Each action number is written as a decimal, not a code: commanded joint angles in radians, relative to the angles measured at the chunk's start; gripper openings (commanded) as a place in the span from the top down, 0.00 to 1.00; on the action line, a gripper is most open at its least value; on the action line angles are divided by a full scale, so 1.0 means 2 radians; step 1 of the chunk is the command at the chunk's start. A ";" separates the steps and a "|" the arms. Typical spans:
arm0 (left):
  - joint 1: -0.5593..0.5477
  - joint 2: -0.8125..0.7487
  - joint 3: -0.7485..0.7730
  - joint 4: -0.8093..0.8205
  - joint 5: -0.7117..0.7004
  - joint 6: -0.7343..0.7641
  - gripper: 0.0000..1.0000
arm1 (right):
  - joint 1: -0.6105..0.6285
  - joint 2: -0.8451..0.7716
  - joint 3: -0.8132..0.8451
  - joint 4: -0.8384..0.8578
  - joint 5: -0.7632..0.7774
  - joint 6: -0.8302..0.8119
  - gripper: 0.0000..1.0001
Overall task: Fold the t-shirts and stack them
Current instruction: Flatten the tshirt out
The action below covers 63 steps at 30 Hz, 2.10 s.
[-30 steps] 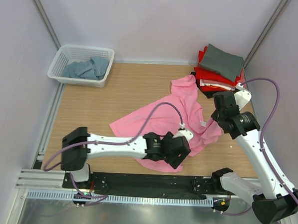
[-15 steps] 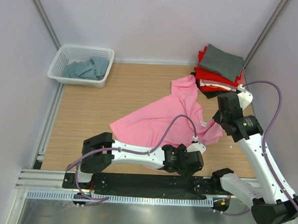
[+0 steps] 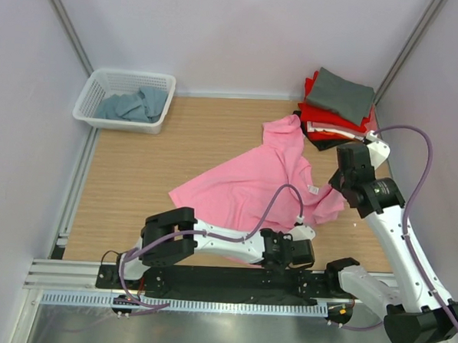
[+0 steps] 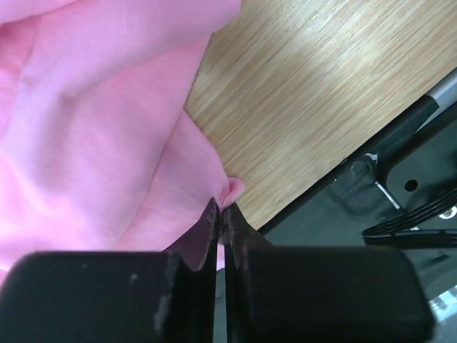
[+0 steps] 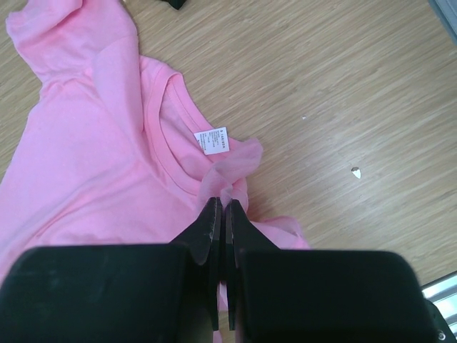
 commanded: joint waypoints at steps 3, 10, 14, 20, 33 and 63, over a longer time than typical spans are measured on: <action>-0.003 -0.062 -0.022 -0.045 -0.027 -0.005 1.00 | -0.011 -0.021 0.024 0.000 -0.015 -0.011 0.99; -0.029 -0.295 0.011 -0.197 -0.135 0.020 1.00 | -0.011 -0.072 0.127 -0.037 -0.045 -0.017 0.99; -0.059 -0.369 0.085 -0.252 -0.198 0.078 1.00 | -0.011 -0.123 0.202 -0.026 -0.066 -0.023 0.99; -0.140 -0.415 0.181 -0.285 -0.230 0.170 1.00 | -0.011 -0.216 0.266 0.026 -0.071 -0.065 0.99; -0.239 -0.416 0.265 -0.231 -0.512 0.375 1.00 | 0.016 -0.314 0.307 0.094 0.018 -0.155 0.99; 0.543 -0.332 0.044 -0.043 -0.082 0.371 1.00 | -0.047 0.417 0.425 0.040 -0.023 -0.045 0.00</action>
